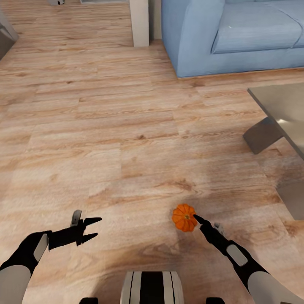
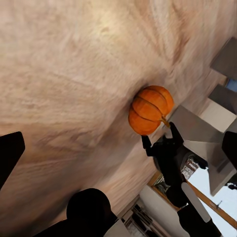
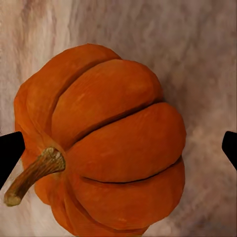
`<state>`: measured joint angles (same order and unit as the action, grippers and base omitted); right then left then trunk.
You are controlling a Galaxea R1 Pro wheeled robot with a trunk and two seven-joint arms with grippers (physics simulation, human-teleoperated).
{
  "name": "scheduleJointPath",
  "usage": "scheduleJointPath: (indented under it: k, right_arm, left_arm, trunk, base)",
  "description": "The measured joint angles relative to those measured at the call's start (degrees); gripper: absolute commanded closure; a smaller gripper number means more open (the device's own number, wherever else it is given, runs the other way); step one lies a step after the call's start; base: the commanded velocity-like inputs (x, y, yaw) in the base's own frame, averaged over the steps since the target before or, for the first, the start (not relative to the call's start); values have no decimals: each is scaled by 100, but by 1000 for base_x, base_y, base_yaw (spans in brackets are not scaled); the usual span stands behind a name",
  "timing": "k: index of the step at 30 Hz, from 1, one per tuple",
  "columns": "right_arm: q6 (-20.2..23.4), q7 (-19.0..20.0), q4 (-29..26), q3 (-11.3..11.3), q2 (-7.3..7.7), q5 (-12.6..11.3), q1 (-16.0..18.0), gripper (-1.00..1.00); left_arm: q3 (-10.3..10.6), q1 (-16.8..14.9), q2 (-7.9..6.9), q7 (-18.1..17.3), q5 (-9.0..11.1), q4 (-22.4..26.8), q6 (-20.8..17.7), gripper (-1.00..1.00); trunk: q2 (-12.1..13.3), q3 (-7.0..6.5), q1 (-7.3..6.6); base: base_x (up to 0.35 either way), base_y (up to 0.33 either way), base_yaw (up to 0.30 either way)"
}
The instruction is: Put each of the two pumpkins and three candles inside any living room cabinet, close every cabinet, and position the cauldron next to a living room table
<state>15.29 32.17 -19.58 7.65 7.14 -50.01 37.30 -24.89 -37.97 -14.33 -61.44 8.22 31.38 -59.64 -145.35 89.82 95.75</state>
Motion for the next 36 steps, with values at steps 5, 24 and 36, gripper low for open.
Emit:
scheduleJointPath:
  k: [5,24,36]
  right_arm:
    - [0,0,-1,0,-2,0,0,-100]
    - [58,5,-21,-5,-9,-40,2,-100]
    - [56,-17,-16,-31,-18,-8,4,100]
  left_arm:
    - [-4,0,0,0,-5,0,4,-100]
    - [-7,8,-9,-4,7,1,-4,-100]
    - [-7,9,-5,-9,13,1,-4,-100]
  trunk:
    - [0,0,0]
    - [-14,221,24]
    - [-14,221,25]
  base:
    - [51,30,0]
    - [1,1,0]
    - [0,35,0]
